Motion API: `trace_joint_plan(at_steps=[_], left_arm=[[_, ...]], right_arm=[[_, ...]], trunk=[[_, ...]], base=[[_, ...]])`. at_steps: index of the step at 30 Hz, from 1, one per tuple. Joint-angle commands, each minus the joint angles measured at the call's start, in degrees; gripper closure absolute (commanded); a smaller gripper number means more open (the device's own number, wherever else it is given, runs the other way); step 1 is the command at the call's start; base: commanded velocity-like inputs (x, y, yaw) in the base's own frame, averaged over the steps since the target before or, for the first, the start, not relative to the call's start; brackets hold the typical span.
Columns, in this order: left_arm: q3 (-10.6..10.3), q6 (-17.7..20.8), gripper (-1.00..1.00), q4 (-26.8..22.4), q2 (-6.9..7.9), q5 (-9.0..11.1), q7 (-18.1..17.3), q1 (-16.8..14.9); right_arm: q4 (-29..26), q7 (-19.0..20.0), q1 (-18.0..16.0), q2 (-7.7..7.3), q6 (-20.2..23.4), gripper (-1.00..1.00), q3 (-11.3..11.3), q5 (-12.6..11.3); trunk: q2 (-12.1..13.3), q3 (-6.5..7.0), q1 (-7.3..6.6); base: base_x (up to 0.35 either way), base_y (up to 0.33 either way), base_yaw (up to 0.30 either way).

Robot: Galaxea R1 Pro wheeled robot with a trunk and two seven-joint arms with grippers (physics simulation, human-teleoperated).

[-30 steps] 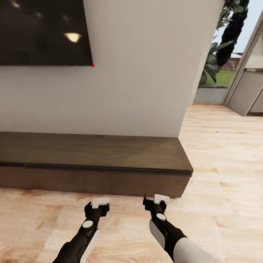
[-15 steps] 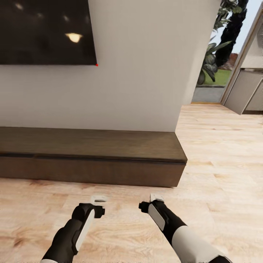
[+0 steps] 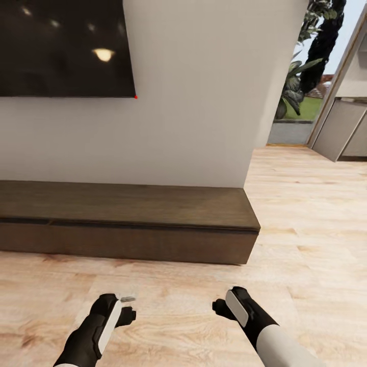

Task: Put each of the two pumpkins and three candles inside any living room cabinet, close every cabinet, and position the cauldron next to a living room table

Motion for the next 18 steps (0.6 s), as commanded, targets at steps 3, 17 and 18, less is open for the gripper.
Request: trace_joint_plan(at_steps=[3, 17, 18], left_arm=[[0.6, -0.8, -1.0, 3.5, 0.03, 0.0, 0.0, 0.0], [0.3, -7.8, -1.0, 8.0, -0.29, -0.2, 0.0, 0.1], [0.3, -7.8, -1.0, 8.0, -0.29, -0.2, 0.1, 0.1]], right_arm=[[-0.2, 0.4, 3.9, -0.72, -0.3, -1.0, -0.1, 0.0], [0.5, 1.2, 7.4, -0.69, -8.2, -1.0, 0.2, 0.0], [0.5, 1.2, 7.5, -0.59, -8.4, -1.0, 0.2, 0.1]], trunk=[[1.2, 0.55, -0.67], [6.8, 3.06, -3.74], [7.2, 3.24, -3.96]], base=[[0.0, 0.0, 0.0], [0.0, 0.0, 0.0], [0.0, 0.0, 0.0]])
